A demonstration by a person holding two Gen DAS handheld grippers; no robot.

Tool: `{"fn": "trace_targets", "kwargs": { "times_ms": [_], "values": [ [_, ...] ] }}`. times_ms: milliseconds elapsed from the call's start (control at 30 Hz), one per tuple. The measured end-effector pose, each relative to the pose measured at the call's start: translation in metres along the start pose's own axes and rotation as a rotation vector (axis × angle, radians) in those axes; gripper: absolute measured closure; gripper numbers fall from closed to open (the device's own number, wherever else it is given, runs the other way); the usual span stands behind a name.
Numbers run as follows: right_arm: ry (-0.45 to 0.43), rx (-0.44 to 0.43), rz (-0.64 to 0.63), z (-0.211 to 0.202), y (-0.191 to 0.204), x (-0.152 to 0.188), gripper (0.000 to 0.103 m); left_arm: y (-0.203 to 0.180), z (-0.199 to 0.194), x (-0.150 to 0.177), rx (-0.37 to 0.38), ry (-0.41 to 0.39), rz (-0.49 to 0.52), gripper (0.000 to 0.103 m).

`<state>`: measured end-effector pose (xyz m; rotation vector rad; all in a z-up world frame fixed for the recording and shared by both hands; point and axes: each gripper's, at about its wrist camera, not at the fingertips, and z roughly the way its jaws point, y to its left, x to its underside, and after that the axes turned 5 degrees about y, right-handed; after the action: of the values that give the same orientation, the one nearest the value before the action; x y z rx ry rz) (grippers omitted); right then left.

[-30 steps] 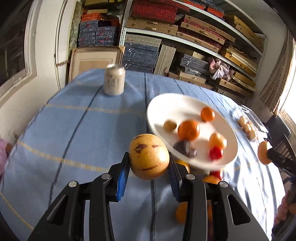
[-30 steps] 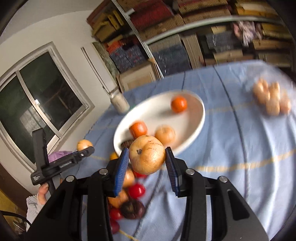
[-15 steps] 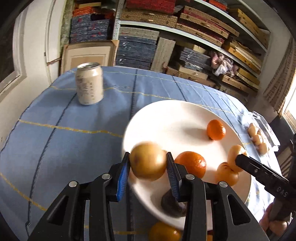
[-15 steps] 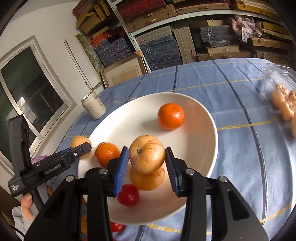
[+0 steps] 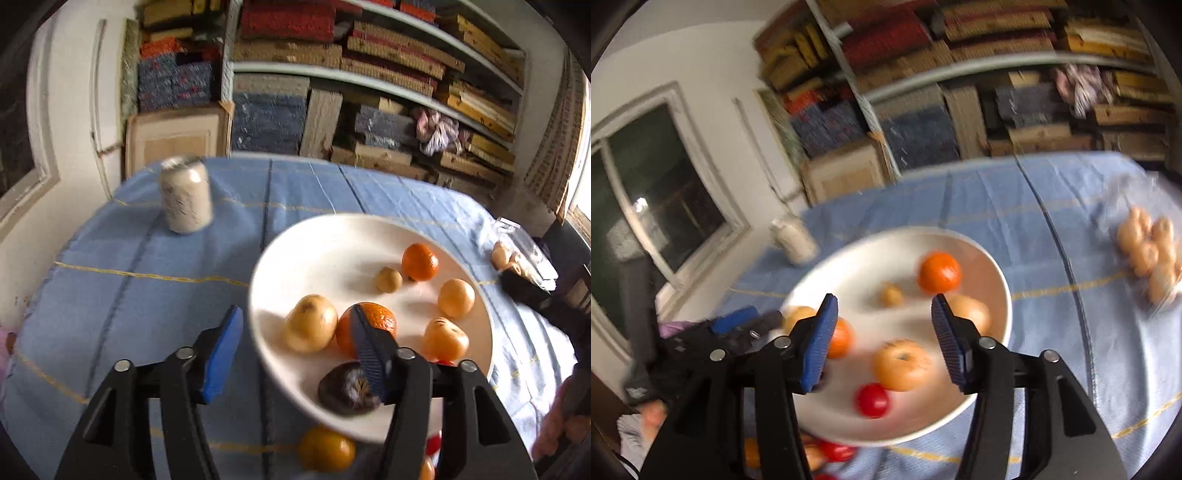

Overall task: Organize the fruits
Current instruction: 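Carry the yellow fruit and pale apple onto the white plate while both tools open, then lift both open tools away from the white plate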

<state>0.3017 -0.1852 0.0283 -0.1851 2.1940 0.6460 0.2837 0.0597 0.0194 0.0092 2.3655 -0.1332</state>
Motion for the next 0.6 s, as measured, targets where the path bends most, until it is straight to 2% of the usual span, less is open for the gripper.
{"fn": "trace_targets", "kwargs": {
  "times_ms": [67,100,133,267,333,467,600],
  "values": [
    [-0.037,-0.038,-0.026,-0.024,0.016,0.0,0.038,0.001,-0.016,0.007,0.007,0.0,-0.007,0.031],
    [-0.056,-0.058,-0.045,-0.038,0.025,0.003,0.029,0.001,-0.025,0.015,0.008,0.016,0.005,0.031],
    [-0.063,-0.073,-0.065,-0.052,0.034,0.01,0.023,0.0,-0.031,0.022,-0.001,0.028,0.02,0.031],
    [-0.024,-0.034,-0.145,-0.078,0.045,0.044,0.021,-0.002,-0.05,0.06,-0.032,0.058,0.053,0.03],
    [-0.021,-0.008,-0.141,-0.087,0.039,0.063,0.015,-0.003,-0.052,0.078,-0.027,0.077,0.054,0.03],
    [0.014,-0.001,-0.027,-0.094,0.004,0.101,0.015,-0.003,-0.049,0.103,0.004,0.107,0.027,0.03],
    [0.035,0.018,0.021,-0.091,-0.018,0.105,0.015,-0.005,-0.046,0.11,0.043,0.106,0.025,0.029]
  ]
}}
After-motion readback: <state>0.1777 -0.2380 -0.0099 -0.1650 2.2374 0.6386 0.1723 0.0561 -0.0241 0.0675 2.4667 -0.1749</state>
